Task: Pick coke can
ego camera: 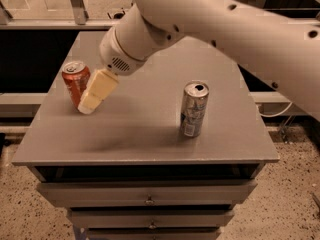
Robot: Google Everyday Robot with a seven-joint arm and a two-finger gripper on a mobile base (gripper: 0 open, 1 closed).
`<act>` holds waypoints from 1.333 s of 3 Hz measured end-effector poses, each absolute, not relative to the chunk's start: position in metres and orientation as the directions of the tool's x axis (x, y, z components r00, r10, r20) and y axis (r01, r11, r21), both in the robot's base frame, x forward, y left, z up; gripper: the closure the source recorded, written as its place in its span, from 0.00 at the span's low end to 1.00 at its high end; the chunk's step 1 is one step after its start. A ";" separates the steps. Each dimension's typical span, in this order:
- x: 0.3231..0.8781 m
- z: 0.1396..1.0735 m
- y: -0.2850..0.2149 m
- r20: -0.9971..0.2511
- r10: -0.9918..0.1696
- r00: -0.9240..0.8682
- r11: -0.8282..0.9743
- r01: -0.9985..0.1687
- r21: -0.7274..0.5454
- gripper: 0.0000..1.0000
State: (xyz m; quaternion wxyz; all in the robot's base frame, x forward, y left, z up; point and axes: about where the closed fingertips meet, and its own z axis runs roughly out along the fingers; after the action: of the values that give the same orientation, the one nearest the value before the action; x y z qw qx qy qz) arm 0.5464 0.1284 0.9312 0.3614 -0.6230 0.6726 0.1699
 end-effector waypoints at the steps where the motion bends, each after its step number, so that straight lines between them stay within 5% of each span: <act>1: 0.559 0.917 0.139 -0.755 -0.655 0.030 0.187 -0.962 -0.200 0.00; 3: 0.584 0.895 0.178 -0.850 -0.527 0.012 0.200 -0.970 -0.138 0.03; 4: 0.588 0.888 0.187 -0.867 -0.497 -0.006 0.217 -0.969 -0.118 0.32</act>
Offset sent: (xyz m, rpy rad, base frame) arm 0.0493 0.0493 -0.0457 0.2870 0.0385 0.0156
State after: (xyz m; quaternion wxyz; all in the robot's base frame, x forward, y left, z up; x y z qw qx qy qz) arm 0.5883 0.1871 0.8884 0.4267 -0.5614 0.6530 0.2763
